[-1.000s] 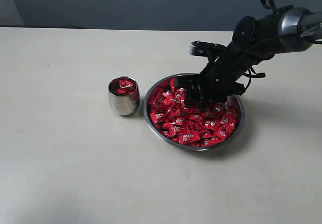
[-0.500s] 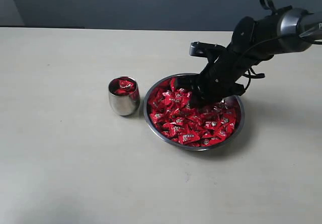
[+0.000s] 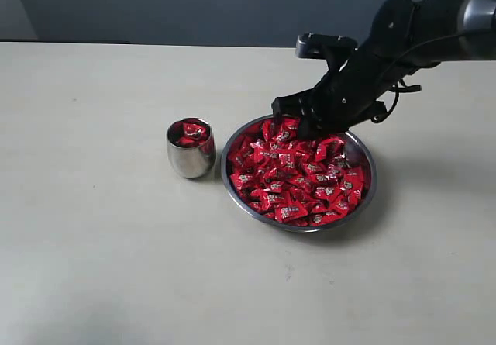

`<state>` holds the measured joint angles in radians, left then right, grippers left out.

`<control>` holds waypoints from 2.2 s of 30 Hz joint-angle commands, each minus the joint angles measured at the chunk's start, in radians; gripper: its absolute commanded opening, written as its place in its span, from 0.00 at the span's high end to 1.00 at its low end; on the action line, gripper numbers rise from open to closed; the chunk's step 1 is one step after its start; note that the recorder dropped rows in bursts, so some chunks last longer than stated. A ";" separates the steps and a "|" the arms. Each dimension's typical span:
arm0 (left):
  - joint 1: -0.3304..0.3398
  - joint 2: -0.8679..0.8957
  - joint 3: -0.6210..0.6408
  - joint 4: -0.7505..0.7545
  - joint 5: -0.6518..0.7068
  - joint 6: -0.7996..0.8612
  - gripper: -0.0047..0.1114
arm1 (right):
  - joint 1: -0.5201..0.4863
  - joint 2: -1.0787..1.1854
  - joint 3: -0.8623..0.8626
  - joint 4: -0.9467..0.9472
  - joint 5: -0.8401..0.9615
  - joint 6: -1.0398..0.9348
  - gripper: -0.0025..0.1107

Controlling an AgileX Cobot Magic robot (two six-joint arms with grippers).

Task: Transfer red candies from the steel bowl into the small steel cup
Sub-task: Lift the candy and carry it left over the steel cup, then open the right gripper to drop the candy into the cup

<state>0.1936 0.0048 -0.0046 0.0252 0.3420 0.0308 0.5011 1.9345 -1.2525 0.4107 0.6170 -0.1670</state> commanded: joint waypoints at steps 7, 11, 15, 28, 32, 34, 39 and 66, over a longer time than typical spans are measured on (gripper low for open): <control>-0.007 -0.005 0.005 0.002 -0.008 -0.001 0.96 | 0.000 -0.139 -0.001 0.031 -0.035 -0.043 0.93; -0.007 -0.005 0.005 0.002 -0.008 -0.001 0.96 | 0.005 -0.151 -0.012 0.236 -0.038 -0.232 0.93; -0.007 -0.005 0.005 0.002 -0.008 -0.001 0.96 | 0.057 -0.123 -0.083 0.328 -0.030 -0.311 0.93; -0.007 -0.005 0.005 0.002 -0.008 -0.001 0.96 | 0.232 0.105 -0.407 0.299 0.001 -0.313 0.93; -0.007 -0.005 0.005 0.002 -0.008 -0.001 0.96 | 0.250 0.170 -0.450 0.269 0.013 -0.304 0.93; -0.007 -0.005 0.005 0.002 -0.008 -0.001 0.96 | 0.250 0.189 -0.451 0.269 0.029 -0.304 0.93; -0.007 -0.005 0.005 0.002 -0.008 -0.001 0.96 | 0.252 0.229 -0.451 0.267 0.073 -0.302 0.93; -0.007 -0.005 0.005 0.002 -0.008 -0.001 0.96 | 0.258 0.270 -0.451 0.225 0.058 -0.302 0.61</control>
<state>0.1936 0.0048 -0.0046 0.0252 0.3420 0.0308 0.7609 2.2058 -1.6958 0.6365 0.6865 -0.4673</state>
